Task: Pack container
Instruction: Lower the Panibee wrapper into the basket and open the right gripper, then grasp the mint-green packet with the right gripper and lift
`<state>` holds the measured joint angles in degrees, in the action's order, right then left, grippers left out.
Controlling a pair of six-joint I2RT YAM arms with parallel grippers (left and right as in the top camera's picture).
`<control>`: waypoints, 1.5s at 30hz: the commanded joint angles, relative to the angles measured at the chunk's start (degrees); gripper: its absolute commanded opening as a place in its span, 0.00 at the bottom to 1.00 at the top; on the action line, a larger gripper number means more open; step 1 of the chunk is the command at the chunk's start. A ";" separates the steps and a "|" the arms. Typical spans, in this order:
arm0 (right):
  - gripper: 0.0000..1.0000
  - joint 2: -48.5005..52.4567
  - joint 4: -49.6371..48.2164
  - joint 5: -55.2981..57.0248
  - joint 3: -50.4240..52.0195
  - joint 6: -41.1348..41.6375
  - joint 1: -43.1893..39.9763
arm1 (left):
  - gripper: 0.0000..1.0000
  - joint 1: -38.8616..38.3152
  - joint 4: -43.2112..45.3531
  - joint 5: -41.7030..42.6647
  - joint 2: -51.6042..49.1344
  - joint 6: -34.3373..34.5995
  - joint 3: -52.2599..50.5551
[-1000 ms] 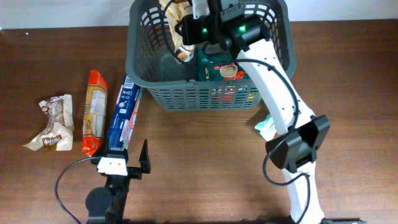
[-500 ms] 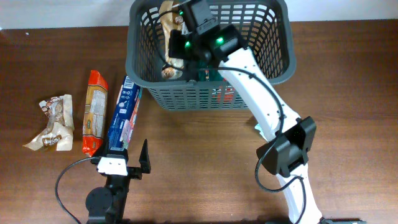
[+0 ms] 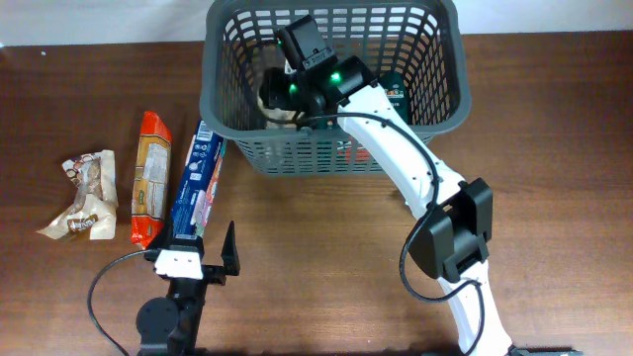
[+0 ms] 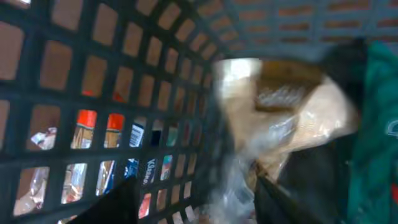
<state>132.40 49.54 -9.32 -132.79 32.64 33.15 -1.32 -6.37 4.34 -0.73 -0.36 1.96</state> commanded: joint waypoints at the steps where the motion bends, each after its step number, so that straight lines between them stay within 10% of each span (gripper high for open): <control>1: 0.60 -0.92 0.52 -1.66 -2.25 -6.23 -0.59 | 0.99 -0.02 0.13 0.42 0.44 0.15 -0.42; 12: 0.59 -7.63 16.96 -0.02 -25.11 -18.99 -9.86 | 0.99 -0.02 0.11 0.42 0.44 0.15 -0.42; 21: 0.58 -22.10 21.55 4.22 -26.58 -18.93 -37.18 | 0.99 -0.02 0.11 0.42 0.44 0.15 -0.42; 29: 0.58 -24.24 27.47 0.15 -8.52 -16.74 -54.86 | 0.99 -0.02 0.13 0.42 0.44 0.15 -0.42; 45: 0.64 -24.24 12.85 -20.06 41.16 -13.64 -43.25 | 0.99 -0.02 0.11 0.42 0.44 0.15 -0.42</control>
<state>109.30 63.81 -25.23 -95.22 17.74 -12.84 -1.32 -6.37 4.34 -0.73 -0.36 1.96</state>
